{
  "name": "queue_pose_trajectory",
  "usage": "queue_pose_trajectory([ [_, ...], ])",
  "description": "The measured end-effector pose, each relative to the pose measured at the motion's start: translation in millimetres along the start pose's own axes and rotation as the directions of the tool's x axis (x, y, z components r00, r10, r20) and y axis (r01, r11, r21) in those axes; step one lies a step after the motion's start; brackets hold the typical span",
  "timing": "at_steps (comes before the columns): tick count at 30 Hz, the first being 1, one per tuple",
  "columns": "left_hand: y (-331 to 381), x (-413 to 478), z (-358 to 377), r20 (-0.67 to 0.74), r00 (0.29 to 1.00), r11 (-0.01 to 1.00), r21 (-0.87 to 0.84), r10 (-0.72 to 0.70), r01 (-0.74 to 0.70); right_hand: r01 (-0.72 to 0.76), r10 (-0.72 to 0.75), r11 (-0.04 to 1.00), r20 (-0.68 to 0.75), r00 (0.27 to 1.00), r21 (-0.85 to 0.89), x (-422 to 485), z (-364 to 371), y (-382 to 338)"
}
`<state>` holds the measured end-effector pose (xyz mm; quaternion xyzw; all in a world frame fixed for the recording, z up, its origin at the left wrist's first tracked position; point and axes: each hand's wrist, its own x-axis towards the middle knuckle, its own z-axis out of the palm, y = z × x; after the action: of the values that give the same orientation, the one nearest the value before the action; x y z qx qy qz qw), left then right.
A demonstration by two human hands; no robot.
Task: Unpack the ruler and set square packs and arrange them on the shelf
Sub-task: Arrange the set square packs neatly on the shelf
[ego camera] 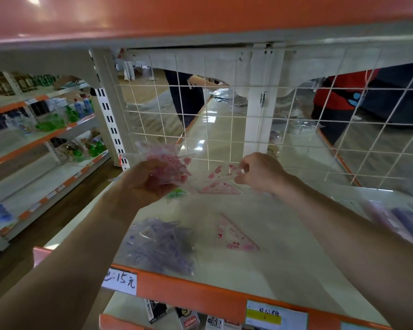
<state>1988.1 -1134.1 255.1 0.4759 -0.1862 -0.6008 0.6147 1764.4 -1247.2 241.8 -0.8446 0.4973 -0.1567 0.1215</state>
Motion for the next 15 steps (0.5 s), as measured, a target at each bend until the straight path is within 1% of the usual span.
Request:
queue_pose_trajectory([
  [3, 0.5, 1.8, -9.6, -0.016, 1.000, 1.000, -0.008, 0.005, -0.005, -0.060, 0.059, 0.998, 0.094, 0.994, 0.009, 9.4, 13.5, -0.5],
  [7, -0.9, 1.8, -11.2, -0.062, 0.998, 1.000, -0.006, 0.009, -0.010, -0.099, 0.109, 0.993, 0.182, 0.977, -0.061, 21.3, 28.8, -2.9],
  [10, -0.8, 0.2, -12.2, -0.082, 0.997, 1.000, -0.002, -0.007, 0.006, -0.104, 0.121, 0.990, 0.206, 0.971, -0.092, 24.6, 33.4, -3.6],
  [15, -0.8, 2.6, -15.9, -0.067, 0.997, 0.999, -0.018, -0.032, 0.030, -0.105, 0.125, 0.990, 0.222, 0.967, -0.097, 25.0, 38.6, -1.3],
])
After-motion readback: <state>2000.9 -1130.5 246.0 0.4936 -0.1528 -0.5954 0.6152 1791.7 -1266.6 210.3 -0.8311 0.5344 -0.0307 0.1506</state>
